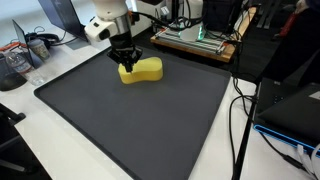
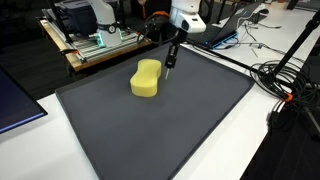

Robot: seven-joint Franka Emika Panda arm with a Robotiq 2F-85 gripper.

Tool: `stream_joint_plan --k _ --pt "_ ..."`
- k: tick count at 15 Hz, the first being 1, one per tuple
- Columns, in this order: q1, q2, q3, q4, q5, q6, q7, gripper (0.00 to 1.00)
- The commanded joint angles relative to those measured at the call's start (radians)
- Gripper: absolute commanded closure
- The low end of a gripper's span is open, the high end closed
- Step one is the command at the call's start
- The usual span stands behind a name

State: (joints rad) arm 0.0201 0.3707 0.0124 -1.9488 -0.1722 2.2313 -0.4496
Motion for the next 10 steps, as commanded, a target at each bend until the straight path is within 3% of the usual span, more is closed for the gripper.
stream_joint_plan --k 1,6,10 --pt "0.043 -0.181 -0.004 -0.202 -0.107 0.042 0.177 0.97" --pt "0.060 -0.349 0.003 -0.328 -0.243 0.041 0.331 0.97" --pt "0.016 -0.481 -0.011 -0.408 -0.223 0.067 0.317 0.97"
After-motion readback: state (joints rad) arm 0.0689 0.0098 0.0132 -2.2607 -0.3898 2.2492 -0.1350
